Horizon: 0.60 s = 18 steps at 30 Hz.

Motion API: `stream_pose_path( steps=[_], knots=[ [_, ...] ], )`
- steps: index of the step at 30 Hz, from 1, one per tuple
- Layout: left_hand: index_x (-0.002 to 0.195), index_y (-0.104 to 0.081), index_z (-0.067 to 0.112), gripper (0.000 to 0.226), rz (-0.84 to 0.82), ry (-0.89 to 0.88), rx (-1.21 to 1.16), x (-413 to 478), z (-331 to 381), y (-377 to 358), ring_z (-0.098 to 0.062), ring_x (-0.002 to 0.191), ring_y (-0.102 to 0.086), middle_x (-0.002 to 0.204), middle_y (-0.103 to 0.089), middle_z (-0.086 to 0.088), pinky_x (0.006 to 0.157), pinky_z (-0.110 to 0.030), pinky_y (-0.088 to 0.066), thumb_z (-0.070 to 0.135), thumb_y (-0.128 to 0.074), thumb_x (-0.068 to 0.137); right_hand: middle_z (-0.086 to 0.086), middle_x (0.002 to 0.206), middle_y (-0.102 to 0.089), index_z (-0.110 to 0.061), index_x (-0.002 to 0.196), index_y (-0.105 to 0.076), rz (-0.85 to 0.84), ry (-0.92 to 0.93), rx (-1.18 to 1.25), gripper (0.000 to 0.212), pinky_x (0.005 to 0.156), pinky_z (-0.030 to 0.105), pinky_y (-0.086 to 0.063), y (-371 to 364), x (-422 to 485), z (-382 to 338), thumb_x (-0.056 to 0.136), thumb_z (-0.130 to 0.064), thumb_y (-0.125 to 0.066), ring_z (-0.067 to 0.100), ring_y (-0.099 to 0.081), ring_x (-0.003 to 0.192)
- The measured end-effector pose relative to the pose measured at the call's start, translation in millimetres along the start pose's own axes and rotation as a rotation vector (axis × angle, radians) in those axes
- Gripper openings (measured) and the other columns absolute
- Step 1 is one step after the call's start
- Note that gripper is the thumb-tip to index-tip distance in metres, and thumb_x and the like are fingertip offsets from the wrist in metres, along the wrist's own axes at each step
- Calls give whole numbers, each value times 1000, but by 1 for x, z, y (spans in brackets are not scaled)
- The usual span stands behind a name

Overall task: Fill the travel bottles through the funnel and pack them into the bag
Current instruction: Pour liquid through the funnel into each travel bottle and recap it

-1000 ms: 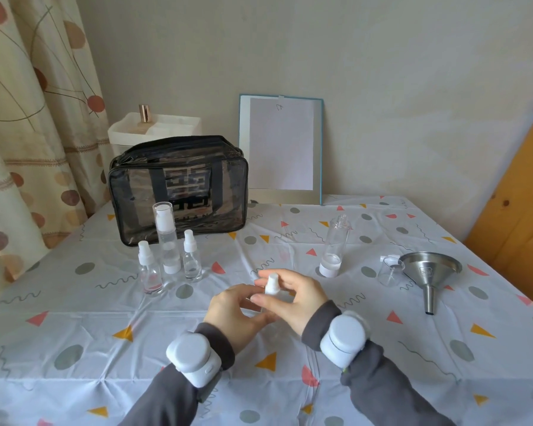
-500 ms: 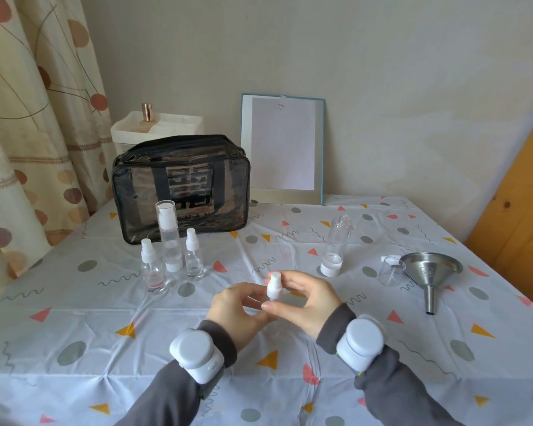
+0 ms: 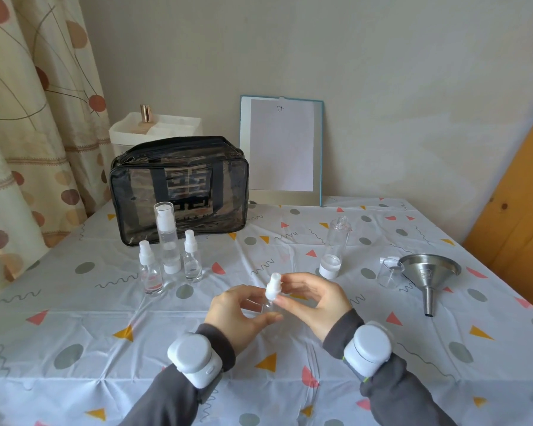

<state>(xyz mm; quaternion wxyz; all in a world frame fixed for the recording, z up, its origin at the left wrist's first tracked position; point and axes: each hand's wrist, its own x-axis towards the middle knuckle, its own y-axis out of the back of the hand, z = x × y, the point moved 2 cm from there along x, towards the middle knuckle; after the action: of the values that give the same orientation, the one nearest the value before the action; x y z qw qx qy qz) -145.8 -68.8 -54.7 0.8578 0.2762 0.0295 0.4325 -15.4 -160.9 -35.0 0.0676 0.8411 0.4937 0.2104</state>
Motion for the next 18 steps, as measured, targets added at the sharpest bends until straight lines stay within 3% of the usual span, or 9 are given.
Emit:
stream_pose_path(
  steps=[7,11,15,18],
  knots=[
    [87,-66,35,25,7,-32,10,-2,0,1,10,77,-61,88,-67,13,68,-4,-43,23,-77,69,-16,108,-67,-36,108,-60,-71,3,12,41,99,19,-41,-19,-1,1,75,-18,-75,-3,-58,108],
    [83,-64,39,27,23,-30,-10,-2,1,0,10,74,-61,86,-67,10,66,-4,-43,20,-77,69,-18,108,-63,-45,105,-55,-72,-24,-15,45,95,19,-43,-21,1,6,74,-19,-75,-3,-56,107],
    [83,-64,39,28,7,-6,-40,-2,1,0,7,75,-62,84,-67,12,64,-4,-43,23,-81,66,-5,94,-71,-30,89,-66,-28,-137,69,28,85,22,-50,-18,-2,15,69,-18,-80,9,-66,91],
    [98,-60,34,38,-80,18,-3,1,3,6,5,84,-60,91,-65,13,68,-4,-44,20,-79,68,-4,87,-73,-27,83,-69,-40,-146,41,19,82,17,-51,-16,-2,15,69,-18,-80,6,-68,86]
  ],
)
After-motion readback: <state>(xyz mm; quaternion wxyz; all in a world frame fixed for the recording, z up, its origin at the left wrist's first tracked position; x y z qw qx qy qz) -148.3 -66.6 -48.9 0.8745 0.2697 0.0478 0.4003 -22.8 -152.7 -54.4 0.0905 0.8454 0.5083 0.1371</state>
